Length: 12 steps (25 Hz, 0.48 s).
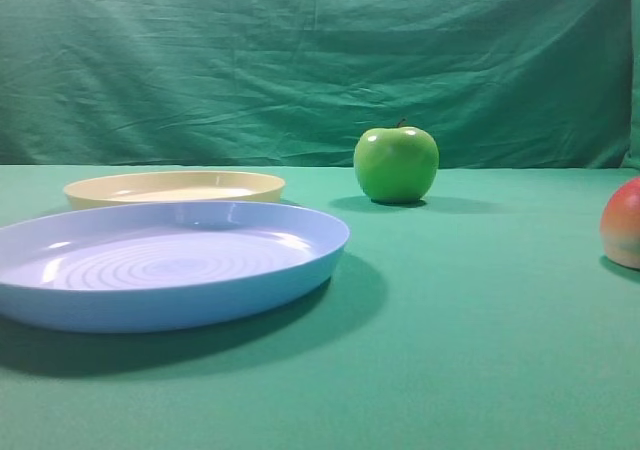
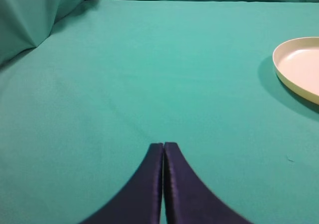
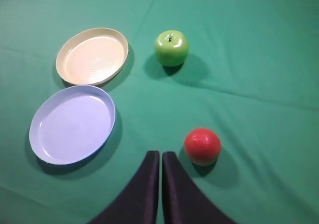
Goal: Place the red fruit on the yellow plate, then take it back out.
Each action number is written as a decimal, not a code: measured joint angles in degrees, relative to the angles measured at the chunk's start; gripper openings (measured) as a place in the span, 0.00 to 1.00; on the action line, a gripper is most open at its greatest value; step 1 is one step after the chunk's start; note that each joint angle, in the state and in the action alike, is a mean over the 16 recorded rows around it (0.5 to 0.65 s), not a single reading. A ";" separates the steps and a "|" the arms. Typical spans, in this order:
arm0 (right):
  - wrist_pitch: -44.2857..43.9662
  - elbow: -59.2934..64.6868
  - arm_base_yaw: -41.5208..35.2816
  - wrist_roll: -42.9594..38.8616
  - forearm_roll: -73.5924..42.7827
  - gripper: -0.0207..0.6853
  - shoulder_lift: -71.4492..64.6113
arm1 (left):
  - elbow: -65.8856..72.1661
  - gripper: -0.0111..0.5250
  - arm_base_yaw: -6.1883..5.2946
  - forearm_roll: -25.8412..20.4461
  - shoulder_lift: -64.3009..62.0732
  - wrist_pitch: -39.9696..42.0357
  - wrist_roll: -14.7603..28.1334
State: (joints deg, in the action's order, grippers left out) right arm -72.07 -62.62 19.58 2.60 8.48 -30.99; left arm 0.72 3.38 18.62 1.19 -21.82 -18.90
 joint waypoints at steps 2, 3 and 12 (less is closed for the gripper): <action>-0.55 1.11 -0.17 -1.29 -1.47 0.03 3.25 | 0.00 0.02 0.00 0.00 0.00 0.00 0.00; -0.52 1.84 -0.40 -1.86 -2.22 0.03 4.88 | 0.00 0.02 0.00 0.00 0.00 0.00 0.00; 8.21 14.45 -7.62 -3.94 -8.76 0.03 19.22 | 0.00 0.02 0.00 0.00 0.00 0.00 0.00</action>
State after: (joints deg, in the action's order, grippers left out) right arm -63.86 -48.17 11.96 -1.34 -0.29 -11.76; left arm 0.72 3.38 18.62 1.19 -21.82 -18.90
